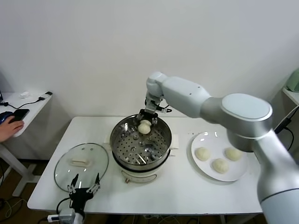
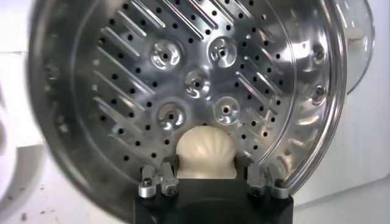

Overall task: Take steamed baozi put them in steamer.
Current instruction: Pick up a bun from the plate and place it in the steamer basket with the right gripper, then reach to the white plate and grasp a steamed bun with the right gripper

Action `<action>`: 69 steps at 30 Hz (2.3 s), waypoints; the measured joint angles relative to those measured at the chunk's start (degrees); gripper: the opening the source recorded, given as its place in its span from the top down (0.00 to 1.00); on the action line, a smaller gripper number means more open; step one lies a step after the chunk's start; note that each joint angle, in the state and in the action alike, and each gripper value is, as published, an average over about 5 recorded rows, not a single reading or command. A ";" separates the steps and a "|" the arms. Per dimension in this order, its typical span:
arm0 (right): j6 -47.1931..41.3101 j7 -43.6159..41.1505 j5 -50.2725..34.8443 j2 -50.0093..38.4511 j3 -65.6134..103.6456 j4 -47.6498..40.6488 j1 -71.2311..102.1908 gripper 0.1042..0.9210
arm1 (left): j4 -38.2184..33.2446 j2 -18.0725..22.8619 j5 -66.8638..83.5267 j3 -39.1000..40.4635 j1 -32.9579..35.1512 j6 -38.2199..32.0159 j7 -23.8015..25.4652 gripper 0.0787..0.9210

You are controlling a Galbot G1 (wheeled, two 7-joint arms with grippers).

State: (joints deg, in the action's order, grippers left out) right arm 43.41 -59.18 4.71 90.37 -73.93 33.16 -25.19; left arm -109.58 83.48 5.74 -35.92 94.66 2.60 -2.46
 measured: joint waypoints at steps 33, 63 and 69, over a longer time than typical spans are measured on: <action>-20.23 -3.41 -33.39 -20.24 -20.63 21.65 -22.80 0.12 | -1.79 -0.04 -0.68 0.33 1.21 -0.03 0.11 0.12; -56.63 7.01 -35.84 -41.13 -21.02 32.97 -6.13 0.12 | -1.50 0.63 -0.73 -0.33 1.96 -0.22 0.17 0.12; -57.91 8.00 -33.53 -40.05 -16.73 29.82 -0.51 0.12 | -1.43 0.74 -0.87 -0.27 2.03 -0.39 0.15 0.12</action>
State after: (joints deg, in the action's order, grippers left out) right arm -14.50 -51.18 -28.82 50.32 -90.66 62.98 -25.70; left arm -111.01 84.23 4.87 -36.19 96.69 2.21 -2.30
